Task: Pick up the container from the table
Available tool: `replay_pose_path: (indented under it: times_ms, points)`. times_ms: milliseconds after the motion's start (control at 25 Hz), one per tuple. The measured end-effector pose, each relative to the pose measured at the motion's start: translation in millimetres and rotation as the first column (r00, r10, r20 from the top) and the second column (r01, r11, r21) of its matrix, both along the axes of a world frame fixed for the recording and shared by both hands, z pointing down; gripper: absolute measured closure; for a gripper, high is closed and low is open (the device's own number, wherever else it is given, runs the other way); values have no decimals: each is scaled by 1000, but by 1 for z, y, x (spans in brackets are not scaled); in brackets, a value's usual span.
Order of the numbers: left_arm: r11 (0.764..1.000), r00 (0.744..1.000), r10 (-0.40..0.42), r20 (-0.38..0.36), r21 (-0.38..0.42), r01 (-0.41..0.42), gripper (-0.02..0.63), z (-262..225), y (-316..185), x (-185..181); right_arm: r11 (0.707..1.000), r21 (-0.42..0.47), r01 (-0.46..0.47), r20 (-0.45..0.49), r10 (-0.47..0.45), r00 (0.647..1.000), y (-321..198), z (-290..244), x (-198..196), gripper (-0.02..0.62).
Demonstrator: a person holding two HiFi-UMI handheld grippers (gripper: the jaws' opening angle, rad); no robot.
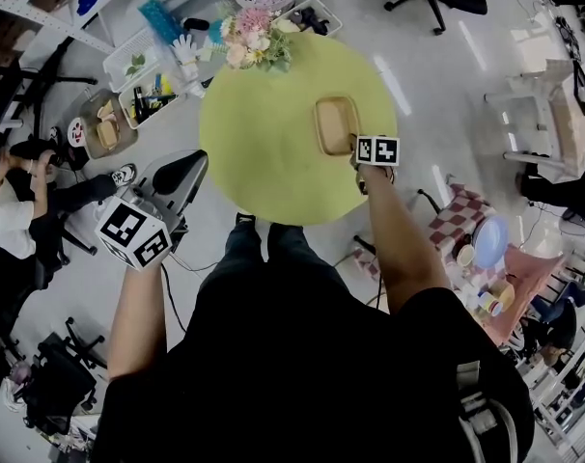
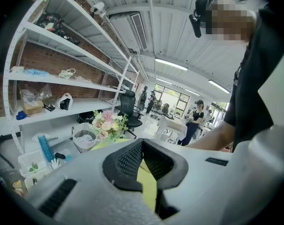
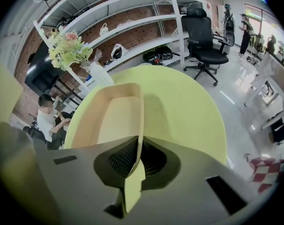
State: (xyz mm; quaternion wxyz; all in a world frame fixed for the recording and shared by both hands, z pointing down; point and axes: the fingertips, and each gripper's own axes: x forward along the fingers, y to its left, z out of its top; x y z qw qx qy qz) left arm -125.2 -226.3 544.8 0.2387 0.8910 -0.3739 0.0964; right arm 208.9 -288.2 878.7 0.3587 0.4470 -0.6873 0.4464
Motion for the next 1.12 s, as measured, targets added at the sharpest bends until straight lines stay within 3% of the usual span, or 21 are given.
replay_pose_path:
  times_ms: [1120]
  points:
    - [987, 990, 134, -40, 96, -130, 589, -40, 22, 7, 996, 27, -88, -8, 88, 996, 44, -66, 10, 583]
